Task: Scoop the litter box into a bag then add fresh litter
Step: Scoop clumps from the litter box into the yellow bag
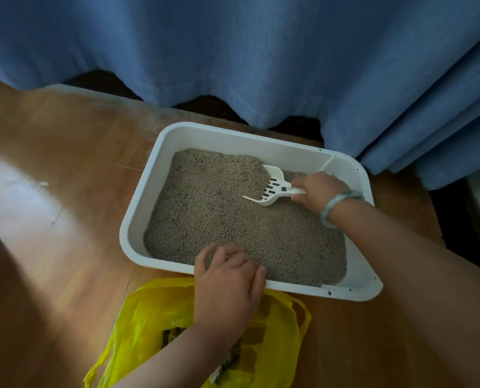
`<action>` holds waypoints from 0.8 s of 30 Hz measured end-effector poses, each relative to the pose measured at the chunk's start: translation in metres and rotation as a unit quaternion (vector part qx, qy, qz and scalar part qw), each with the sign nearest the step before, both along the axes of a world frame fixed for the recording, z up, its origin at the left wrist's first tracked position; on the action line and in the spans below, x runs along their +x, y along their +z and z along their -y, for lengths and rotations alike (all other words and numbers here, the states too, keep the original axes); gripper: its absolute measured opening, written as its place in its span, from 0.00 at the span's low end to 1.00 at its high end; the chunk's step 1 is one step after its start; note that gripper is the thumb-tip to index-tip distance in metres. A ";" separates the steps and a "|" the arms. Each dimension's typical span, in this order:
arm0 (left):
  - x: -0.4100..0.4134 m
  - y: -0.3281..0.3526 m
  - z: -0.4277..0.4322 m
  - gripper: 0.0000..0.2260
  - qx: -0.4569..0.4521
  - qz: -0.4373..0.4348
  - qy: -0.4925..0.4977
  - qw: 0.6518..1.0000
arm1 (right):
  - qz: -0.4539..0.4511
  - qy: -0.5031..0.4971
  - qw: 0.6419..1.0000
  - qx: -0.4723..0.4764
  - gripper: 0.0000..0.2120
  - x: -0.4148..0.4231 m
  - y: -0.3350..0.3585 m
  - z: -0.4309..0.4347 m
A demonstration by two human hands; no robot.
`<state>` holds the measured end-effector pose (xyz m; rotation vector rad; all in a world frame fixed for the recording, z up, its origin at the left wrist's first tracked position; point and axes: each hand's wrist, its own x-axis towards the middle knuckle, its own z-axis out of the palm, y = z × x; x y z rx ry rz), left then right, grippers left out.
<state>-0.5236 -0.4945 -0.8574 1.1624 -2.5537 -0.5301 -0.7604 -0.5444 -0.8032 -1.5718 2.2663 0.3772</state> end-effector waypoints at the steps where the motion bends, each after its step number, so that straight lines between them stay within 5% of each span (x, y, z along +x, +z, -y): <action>1: 0.000 0.002 0.001 0.14 0.003 -0.006 -0.008 1.000 | 0.006 0.002 1.000 -0.003 0.11 0.001 -0.002 0.001; 5: 0.018 0.011 0.041 0.13 -0.046 -0.037 0.062 0.996 | -0.012 0.025 1.000 0.002 0.12 -0.001 -0.001 0.007; 10: 0.054 0.025 0.126 0.33 0.072 0.075 0.281 0.954 | -0.041 0.037 0.997 0.053 0.12 -0.001 0.010 0.032; 16: 0.058 0.013 0.143 0.08 0.097 0.055 0.286 0.952 | -0.089 0.026 0.992 0.091 0.12 0.005 0.014 0.063; 24: 0.063 0.009 0.144 0.12 0.077 0.041 0.255 0.963 | -0.077 0.068 0.992 0.077 0.09 0.042 -0.005 0.101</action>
